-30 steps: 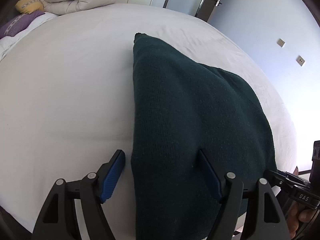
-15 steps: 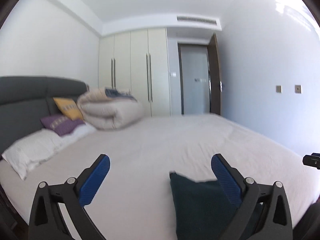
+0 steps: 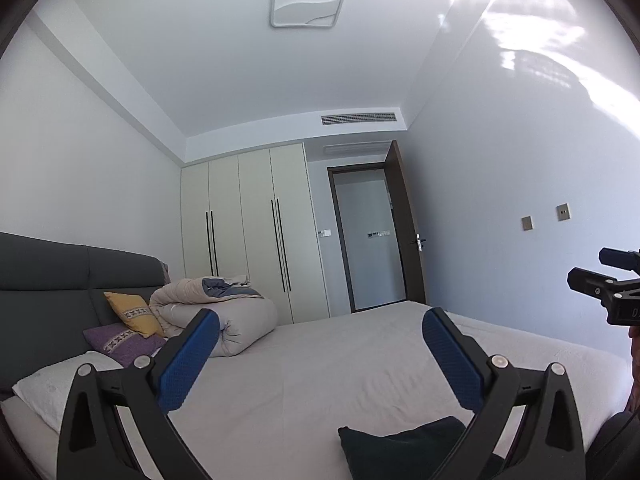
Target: Fold small clothes
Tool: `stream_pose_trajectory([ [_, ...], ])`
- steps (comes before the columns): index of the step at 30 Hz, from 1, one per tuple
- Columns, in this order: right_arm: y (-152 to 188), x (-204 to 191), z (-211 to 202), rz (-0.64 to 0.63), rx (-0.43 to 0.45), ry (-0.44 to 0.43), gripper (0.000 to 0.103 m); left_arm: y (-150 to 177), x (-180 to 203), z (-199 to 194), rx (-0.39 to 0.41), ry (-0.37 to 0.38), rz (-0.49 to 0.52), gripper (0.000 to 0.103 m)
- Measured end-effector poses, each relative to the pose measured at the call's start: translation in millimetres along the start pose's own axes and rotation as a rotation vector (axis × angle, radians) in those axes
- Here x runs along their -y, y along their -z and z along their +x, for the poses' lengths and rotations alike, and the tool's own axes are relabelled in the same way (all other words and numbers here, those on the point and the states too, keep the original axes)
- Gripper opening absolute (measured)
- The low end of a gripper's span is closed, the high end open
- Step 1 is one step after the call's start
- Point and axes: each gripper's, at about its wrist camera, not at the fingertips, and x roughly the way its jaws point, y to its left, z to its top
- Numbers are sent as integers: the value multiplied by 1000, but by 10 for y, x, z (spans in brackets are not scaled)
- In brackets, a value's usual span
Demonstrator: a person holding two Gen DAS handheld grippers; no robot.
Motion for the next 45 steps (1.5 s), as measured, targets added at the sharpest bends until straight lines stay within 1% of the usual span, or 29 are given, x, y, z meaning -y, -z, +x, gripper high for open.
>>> stream_pose_trajectory([
  [2, 55, -34, 1, -14, -20, -8, 103, 61, 24, 70, -69, -13, -20, 103],
  [4, 96, -45, 15, -17, -39, -19, 103, 131, 43, 138, -132, -2, -32, 103],
  [7, 160, -44, 78, 7, -85, -9, 103, 267, 136, 188, -196, 17, -4, 103],
  [9, 224, -22, 129, 40, -130, -11, 103, 384, 184, 273, -282, 13, -9, 103],
  [12, 363, 4, 249, 81, -198, -26, 103, 630, 271, 436, -426, -40, -17, 103],
  [13, 424, -2, 294, 85, -218, -31, 103, 724, 295, 488, -481, -44, -21, 103],
  [17, 636, -75, 425, 60, -287, -41, 103, 1116, 374, 613, -652, -26, -52, 103],
  [19, 770, -141, 513, 35, -336, -20, 103, 1284, 400, 661, -736, -13, -66, 103],
  [21, 954, -184, 646, 31, -393, -8, 103, 1428, 393, 687, -792, 2, -103, 103],
  [23, 1133, -203, 745, 52, -455, 1, 103, 1552, 386, 719, -845, -11, -113, 103],
  [25, 1283, -208, 830, 73, -501, 0, 103, 1653, 369, 737, -878, -23, -113, 103],
  [28, 1479, -231, 952, 52, -554, 24, 103, 1756, 345, 755, -913, -31, -120, 103],
  [31, 1647, -212, 1064, 50, -605, 48, 103, 1834, 348, 789, -936, -32, -119, 103],
  [35, 1881, -193, 1251, 72, -670, 51, 103, 1906, 340, 827, -962, -28, -131, 103],
  [42, 2124, -268, 1376, 60, -713, 36, 103, 1979, 319, 850, -988, -31, -143, 103],
  [44, 2132, -285, 1379, 57, -720, 31, 103, 1993, 311, 857, -990, -34, -146, 103],
  [45, 2079, -301, 1322, 57, -721, 30, 103, 2003, 311, 861, -992, -34, -147, 103],
])
